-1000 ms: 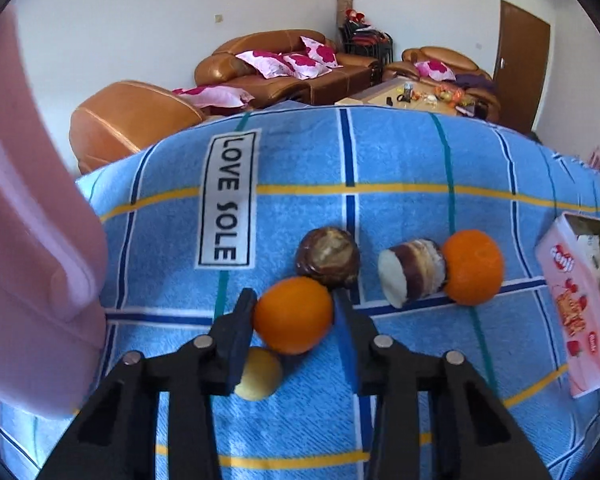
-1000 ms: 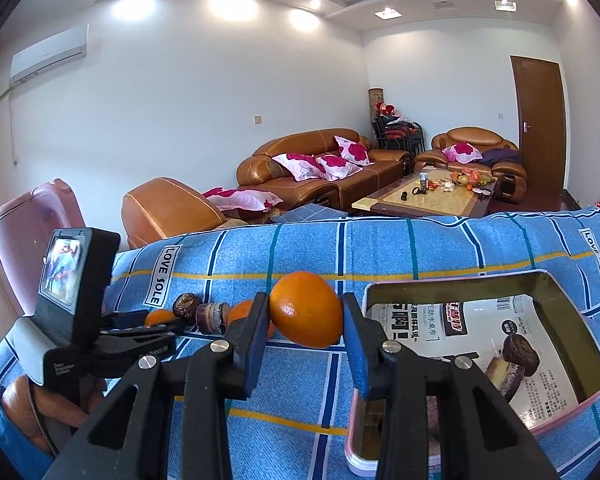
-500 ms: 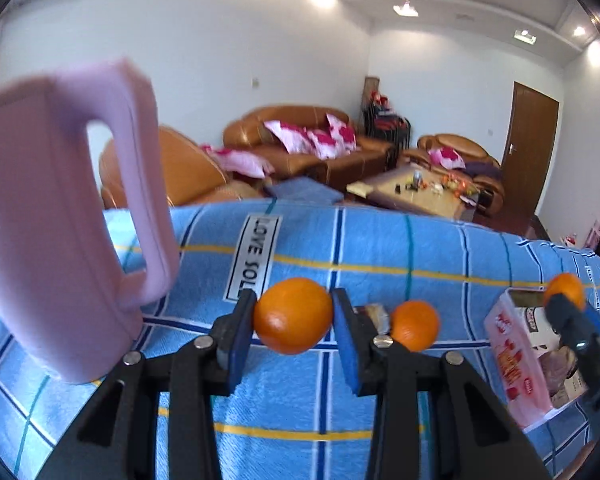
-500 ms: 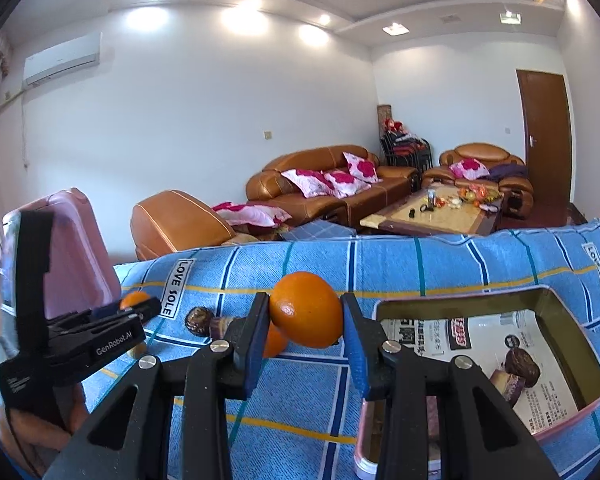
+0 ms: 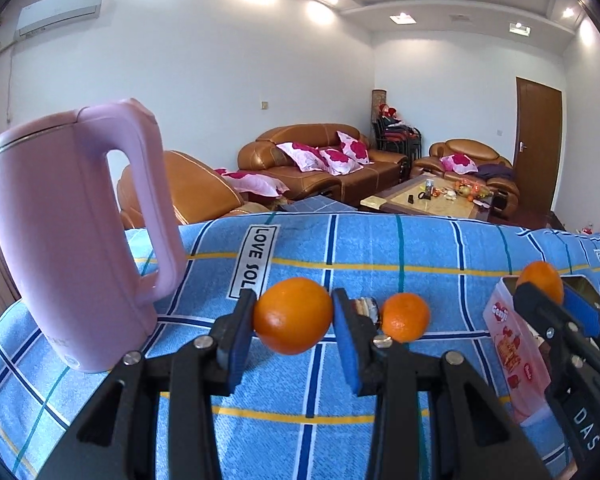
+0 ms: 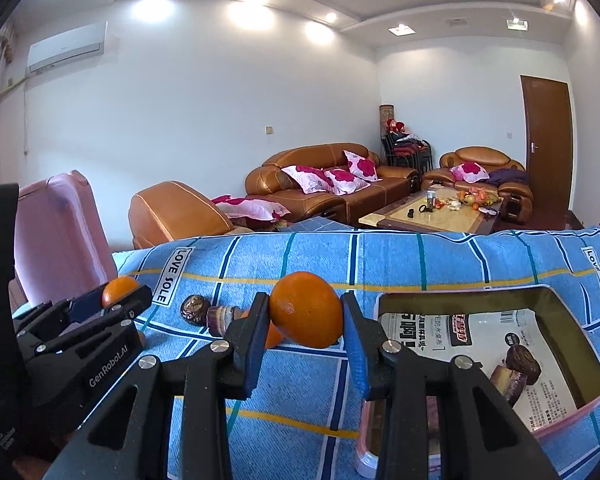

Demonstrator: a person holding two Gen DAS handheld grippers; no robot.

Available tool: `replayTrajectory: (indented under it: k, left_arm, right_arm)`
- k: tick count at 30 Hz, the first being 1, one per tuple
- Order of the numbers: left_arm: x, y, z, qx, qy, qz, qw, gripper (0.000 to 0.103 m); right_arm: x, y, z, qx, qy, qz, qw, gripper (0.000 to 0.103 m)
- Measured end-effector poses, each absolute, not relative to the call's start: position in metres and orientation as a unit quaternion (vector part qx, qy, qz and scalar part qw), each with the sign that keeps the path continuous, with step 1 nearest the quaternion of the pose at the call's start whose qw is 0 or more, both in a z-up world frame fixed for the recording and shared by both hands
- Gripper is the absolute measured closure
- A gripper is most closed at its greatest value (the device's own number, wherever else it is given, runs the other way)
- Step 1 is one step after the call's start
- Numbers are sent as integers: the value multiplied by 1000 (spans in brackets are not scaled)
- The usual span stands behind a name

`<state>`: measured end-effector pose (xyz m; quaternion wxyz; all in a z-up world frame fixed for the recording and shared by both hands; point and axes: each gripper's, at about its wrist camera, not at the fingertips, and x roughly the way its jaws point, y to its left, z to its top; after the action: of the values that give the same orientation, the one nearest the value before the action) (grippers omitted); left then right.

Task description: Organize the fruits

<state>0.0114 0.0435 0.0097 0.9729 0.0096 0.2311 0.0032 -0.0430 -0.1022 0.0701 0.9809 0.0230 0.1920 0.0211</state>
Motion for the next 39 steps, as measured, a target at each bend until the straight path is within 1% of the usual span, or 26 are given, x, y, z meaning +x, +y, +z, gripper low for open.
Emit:
replayTrajectory:
  k: [4,11,39]
  left_arm:
    - [7,34,8,27,226,0,974,63]
    - [-1,29,9,28,220,-6,975,63]
    - [-19,20,10,18,228,-9,973,63]
  right_arm:
    - [-48,-99,71,13,183,15,983,65]
    - [-55,-94,71,-5,174,3,985,65]
    - [-78,-120,75,-7,172,-26,985,65]
